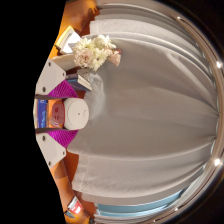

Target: Unplug charger

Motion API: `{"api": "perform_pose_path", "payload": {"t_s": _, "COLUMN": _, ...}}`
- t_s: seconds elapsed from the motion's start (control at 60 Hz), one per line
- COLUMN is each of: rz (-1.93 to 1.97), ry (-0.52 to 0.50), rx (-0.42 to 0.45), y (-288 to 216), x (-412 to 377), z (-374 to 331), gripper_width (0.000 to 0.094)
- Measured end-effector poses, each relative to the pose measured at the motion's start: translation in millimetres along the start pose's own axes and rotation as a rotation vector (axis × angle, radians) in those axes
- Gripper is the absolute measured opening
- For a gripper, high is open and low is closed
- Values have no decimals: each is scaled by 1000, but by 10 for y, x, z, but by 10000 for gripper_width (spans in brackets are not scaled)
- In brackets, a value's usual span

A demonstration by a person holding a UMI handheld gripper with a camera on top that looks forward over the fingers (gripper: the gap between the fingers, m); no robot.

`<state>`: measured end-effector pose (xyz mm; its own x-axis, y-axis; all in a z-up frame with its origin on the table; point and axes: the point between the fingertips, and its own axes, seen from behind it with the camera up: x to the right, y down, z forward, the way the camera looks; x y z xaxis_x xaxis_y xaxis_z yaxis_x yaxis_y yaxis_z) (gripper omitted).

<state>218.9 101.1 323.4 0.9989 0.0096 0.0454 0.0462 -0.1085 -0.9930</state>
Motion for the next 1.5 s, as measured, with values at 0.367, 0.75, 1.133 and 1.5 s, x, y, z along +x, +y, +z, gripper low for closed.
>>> {"api": "perform_pose_path", "payload": {"t_s": 0.367, "rz": 52, "ry": 98, "rx": -483, "y": 2237, "x": 1380, "z": -250, "gripper_width": 395}}
{"api": "perform_pose_path", "payload": {"t_s": 0.75, "rz": 59, "ry": 79, "rx": -713, "y": 3142, "x": 1746, "z": -331, "gripper_width": 469}}
{"api": "perform_pose_path", "payload": {"t_s": 1.133, "rz": 29, "ry": 116, "rx": -668, "y": 2825, "x": 1688, "z": -343, "gripper_width": 752}}
{"api": "perform_pose_path", "payload": {"t_s": 1.5, "rz": 132, "ry": 111, "rx": -346, "y": 1079, "x": 631, "z": -1273, "gripper_width": 824}}
